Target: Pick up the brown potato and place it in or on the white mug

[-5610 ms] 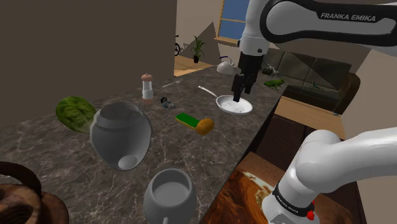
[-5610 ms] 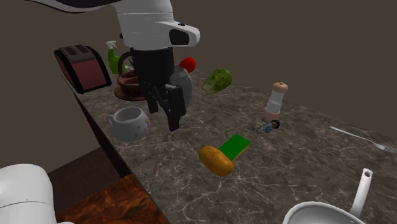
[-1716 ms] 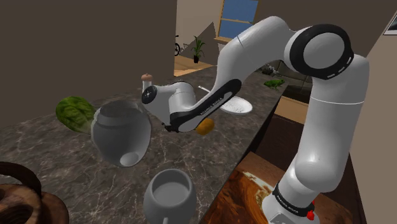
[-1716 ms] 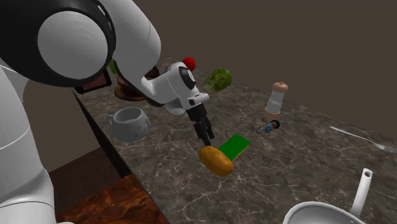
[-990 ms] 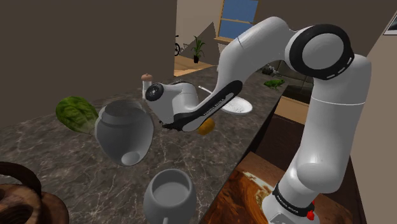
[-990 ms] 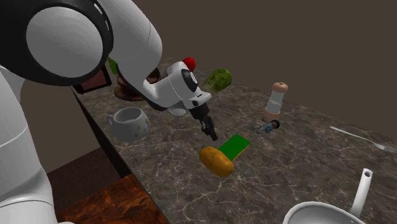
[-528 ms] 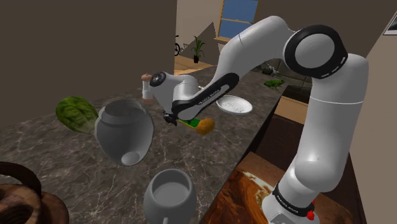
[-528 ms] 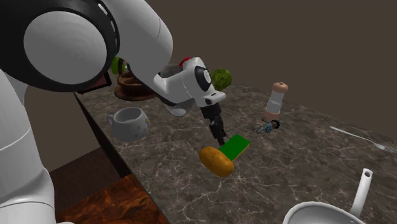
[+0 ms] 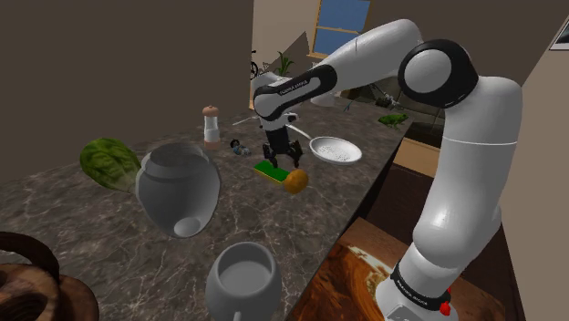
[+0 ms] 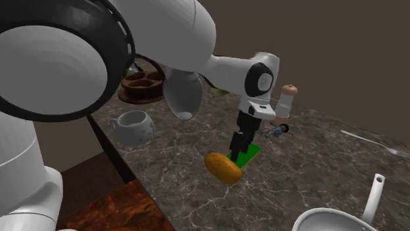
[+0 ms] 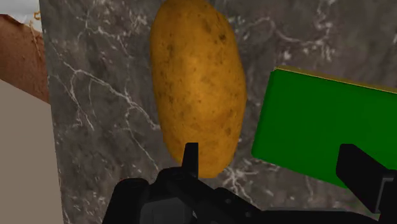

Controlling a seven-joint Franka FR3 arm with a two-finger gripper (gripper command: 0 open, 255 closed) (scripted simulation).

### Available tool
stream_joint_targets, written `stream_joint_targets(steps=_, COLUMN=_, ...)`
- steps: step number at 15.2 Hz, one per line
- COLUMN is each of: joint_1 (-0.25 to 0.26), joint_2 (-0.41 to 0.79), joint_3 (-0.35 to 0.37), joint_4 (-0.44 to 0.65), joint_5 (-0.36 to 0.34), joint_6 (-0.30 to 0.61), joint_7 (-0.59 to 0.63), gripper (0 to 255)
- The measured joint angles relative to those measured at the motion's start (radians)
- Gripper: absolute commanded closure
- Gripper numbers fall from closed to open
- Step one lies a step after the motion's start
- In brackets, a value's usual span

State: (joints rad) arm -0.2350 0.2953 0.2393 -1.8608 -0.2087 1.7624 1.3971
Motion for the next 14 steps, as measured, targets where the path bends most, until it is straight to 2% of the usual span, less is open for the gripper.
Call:
stream_joint_targets(steps=2, joint_1=-0.057, joint_2=0.005, joint_3=-0.027, joint_4=0.023, joint_5=0.109, joint_6=-0.087, joint_7=-0.003, gripper=0)
stream_joint_targets(steps=4, joint_1=-0.085, joint_2=0.015, joint_3=-0.040, joint_4=0.034, joint_5=0.165, joint_6=-0.128, joint_7=0.001, gripper=0)
stream_joint_targets(steps=10, joint_1=-0.097, joint_2=-0.001, joint_3=-0.044, joint_4=-0.054, joint_5=0.188, joint_6=-0.065, joint_7=0.001, gripper=0)
stream_joint_targets(steps=14, joint_1=-0.098, joint_2=-0.003, joint_3=-0.045, joint_4=-0.066, joint_5=0.187, joint_6=-0.050, joint_7=-0.001, gripper=0)
